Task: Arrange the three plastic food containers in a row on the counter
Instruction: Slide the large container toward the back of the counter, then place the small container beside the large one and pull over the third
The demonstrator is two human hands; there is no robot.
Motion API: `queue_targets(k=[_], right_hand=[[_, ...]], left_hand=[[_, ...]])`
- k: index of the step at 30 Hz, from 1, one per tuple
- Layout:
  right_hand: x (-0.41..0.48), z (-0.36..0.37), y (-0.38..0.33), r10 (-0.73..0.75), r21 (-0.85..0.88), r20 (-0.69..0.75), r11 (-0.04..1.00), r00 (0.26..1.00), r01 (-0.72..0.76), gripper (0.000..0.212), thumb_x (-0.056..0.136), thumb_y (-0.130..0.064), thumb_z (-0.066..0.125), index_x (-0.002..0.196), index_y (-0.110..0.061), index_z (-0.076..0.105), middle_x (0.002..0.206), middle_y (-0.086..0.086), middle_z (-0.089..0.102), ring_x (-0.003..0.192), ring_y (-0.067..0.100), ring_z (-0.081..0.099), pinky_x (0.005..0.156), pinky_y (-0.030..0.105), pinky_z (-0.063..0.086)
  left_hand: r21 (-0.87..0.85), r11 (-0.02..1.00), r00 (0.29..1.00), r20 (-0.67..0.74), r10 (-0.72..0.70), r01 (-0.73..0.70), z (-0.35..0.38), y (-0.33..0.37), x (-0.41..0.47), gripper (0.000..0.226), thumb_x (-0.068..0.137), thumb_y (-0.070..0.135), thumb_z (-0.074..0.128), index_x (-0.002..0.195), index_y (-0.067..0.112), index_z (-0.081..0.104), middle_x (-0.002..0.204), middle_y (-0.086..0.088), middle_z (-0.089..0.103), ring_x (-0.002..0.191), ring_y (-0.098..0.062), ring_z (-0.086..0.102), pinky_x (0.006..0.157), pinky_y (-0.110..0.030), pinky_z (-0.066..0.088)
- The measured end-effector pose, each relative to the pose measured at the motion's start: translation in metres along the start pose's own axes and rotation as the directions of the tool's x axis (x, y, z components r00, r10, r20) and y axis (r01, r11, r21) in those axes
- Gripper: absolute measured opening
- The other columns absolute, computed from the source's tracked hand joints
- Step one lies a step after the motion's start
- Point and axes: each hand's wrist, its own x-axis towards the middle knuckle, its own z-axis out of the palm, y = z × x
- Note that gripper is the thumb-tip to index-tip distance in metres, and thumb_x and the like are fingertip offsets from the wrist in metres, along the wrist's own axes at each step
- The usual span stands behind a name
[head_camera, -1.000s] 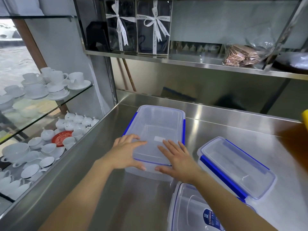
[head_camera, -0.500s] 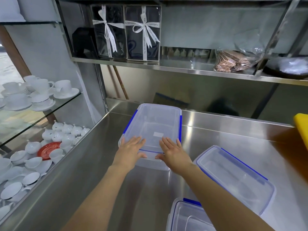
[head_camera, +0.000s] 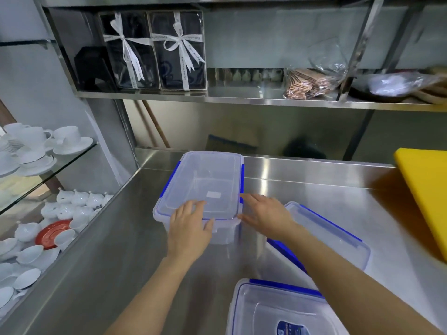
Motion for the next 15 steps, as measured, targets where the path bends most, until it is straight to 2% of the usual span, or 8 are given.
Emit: queue_targets(k=[3, 6, 8, 10, 13, 15], right_hand=[[-0.022, -0.016, 0.035, 0.123, -0.016, -0.014, 0.992, 0.992, -0.123, 0.051, 0.087, -0.047, 0.048, 0.133, -0.025, 0.036, 0.137, 0.003, 0.049, 0.118, 0.024, 0.051, 0.098, 0.040, 0.040], [-0.048, -0.020, 0.070, 0.225, -0.003, -0.003, 0.974, 0.974, -0.225, 0.055, 0.086, -0.051, 0.048, 0.134, -0.029, 0.034, 0.142, 0.002, 0.044, 0.125, 0.024, 0.044, 0.106, 0.045, 0.035], [-0.065, -0.019, 0.090, 0.283, -0.017, 0.020, 0.959, 0.959, -0.283, 0.060, 0.084, -0.056, 0.045, 0.137, -0.032, 0.029, 0.144, 0.002, 0.040, 0.129, 0.024, 0.039, 0.107, 0.048, 0.030], [-0.078, -0.016, 0.107, 0.347, -0.035, 0.057, 0.938, 0.936, -0.345, 0.066, 0.081, -0.063, 0.043, 0.138, -0.035, 0.026, 0.146, 0.002, 0.035, 0.131, 0.025, 0.035, 0.106, 0.048, 0.029], [-0.092, -0.012, 0.126, 0.441, -0.010, 0.126, 0.896, 0.889, -0.443, 0.078, 0.072, -0.076, 0.037, 0.139, -0.039, 0.021, 0.150, 0.001, 0.028, 0.134, 0.027, 0.030, 0.106, 0.052, 0.029], [-0.099, -0.008, 0.132, 0.466, 0.015, 0.161, 0.880, 0.870, -0.474, 0.087, 0.064, -0.085, 0.028, 0.138, -0.041, 0.020, 0.152, 0.001, 0.024, 0.135, 0.028, 0.028, 0.105, 0.054, 0.029]], left_hand=[[-0.124, 0.989, 0.995, -0.060, 0.077, -0.084, 0.009, 0.051, -0.015, 0.021, 0.086, 0.028, 0.057, 0.100, 0.013, 0.061, 0.100, -0.006, 0.068, 0.091, -0.027, 0.061, 0.074, -0.033, 0.043], [-0.208, 0.974, 0.990, 0.086, 0.110, -0.090, 0.027, 0.087, -0.026, 0.019, 0.087, 0.041, 0.052, 0.088, 0.022, 0.057, 0.088, 0.005, 0.068, 0.077, -0.014, 0.061, 0.058, -0.017, 0.035], [-0.261, 0.965, 0.956, 0.286, 0.060, 0.018, 0.042, 0.102, -0.027, 0.025, 0.087, 0.046, 0.050, 0.089, 0.022, 0.056, 0.092, 0.004, 0.068, 0.083, -0.018, 0.062, 0.063, -0.025, 0.045], [-0.257, 0.955, 0.883, 0.469, -0.012, 0.150, 0.053, 0.114, -0.025, 0.031, 0.084, 0.048, 0.051, 0.098, 0.021, 0.057, 0.099, -0.001, 0.068, 0.092, -0.023, 0.061, 0.079, -0.035, 0.050], [-0.274, 0.926, 0.787, 0.615, -0.039, 0.260, 0.068, 0.129, -0.025, 0.047, 0.079, 0.050, 0.054, 0.113, 0.019, 0.048, 0.106, -0.002, 0.065, 0.098, -0.024, 0.059, 0.088, -0.040, 0.048], [-0.339, 0.878, 0.758, 0.651, -0.041, 0.338, 0.075, 0.136, -0.025, 0.055, 0.077, 0.050, 0.056, 0.122, 0.020, 0.042, 0.112, 0.001, 0.062, 0.103, -0.021, 0.058, 0.090, -0.037, 0.046]])
